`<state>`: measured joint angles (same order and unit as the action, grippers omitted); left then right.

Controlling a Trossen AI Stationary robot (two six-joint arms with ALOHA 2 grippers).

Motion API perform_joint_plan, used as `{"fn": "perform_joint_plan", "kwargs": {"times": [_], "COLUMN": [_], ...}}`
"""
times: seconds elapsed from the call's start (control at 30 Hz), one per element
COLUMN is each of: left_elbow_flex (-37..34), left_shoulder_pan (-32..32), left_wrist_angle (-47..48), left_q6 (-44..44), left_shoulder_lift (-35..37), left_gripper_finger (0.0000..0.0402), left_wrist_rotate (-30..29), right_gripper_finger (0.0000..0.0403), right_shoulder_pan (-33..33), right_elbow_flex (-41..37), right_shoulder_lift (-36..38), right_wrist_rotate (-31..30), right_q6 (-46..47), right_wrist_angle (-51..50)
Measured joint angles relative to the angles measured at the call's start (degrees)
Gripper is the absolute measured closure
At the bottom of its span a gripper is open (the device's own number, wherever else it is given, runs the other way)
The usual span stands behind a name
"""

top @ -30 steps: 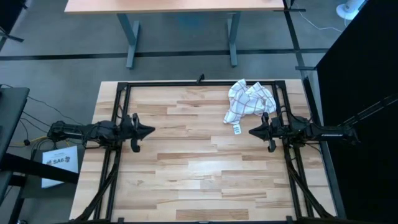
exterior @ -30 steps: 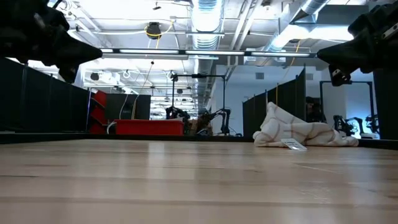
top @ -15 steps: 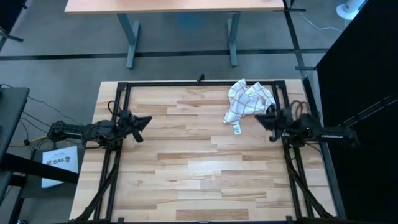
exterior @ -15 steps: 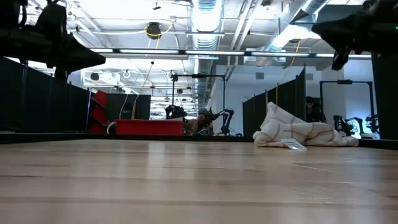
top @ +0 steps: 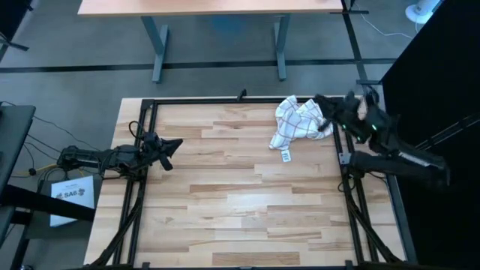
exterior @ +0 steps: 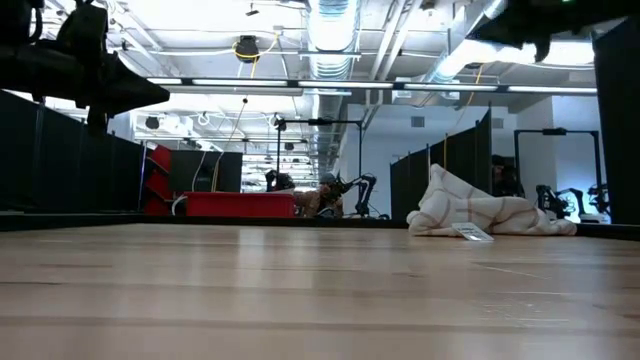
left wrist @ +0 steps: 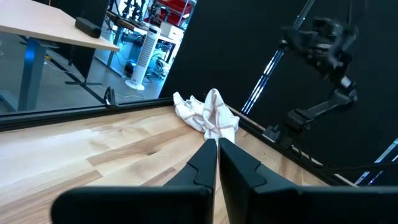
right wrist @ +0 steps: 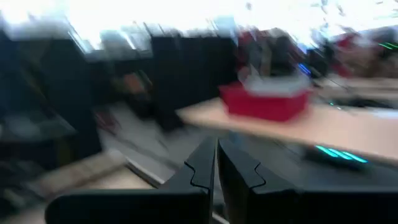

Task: Roll towel
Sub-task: Fold the white patterned towel

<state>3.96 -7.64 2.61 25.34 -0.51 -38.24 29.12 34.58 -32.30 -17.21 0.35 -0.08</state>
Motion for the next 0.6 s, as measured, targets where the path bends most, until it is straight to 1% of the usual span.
{"fn": "perform_joint_plan", "kwargs": {"times": [0.1,0.17,0.27,0.43,0.53,0.6], "left_elbow_flex": [0.0,0.0,0.0,0.1,0.1,0.1], "left_shoulder_pan": [0.0,0.0,0.0,0.0,0.0,0.0], "left_wrist_angle": [0.0,0.0,0.0,0.0,0.1,0.0], "left_q6": [0.0,0.0,0.0,0.0,0.0,0.0], "left_shoulder_lift": [0.0,0.0,0.0,0.0,0.0,0.0], "left_gripper_finger": [0.04,0.04,0.04,0.04,0.04,0.04], "left_wrist_rotate": [0.0,0.0,0.0,0.0,0.0,0.0], "right_gripper_finger": [0.0394,0.0394,0.0394,0.0394,0.0385,0.037], "right_shoulder_pan": [3.9,5.5,7.7,11.9,13.8,15.0], "right_elbow_flex": [6.3,9.2,13.8,22.7,29.8,34.7], "right_shoulder_lift": [-8.3,-13.2,-20.5,-33.0,-40.5,-45.3], "right_wrist_rotate": [0.0,0.0,0.1,3.1,4.2,4.4], "right_q6": [-5.1,-7.9,-8.4,-7.9,-7.9,-7.9], "right_wrist_angle": [-5.4,-5.8,-6.2,-12.3,-19.0,-25.0]}}
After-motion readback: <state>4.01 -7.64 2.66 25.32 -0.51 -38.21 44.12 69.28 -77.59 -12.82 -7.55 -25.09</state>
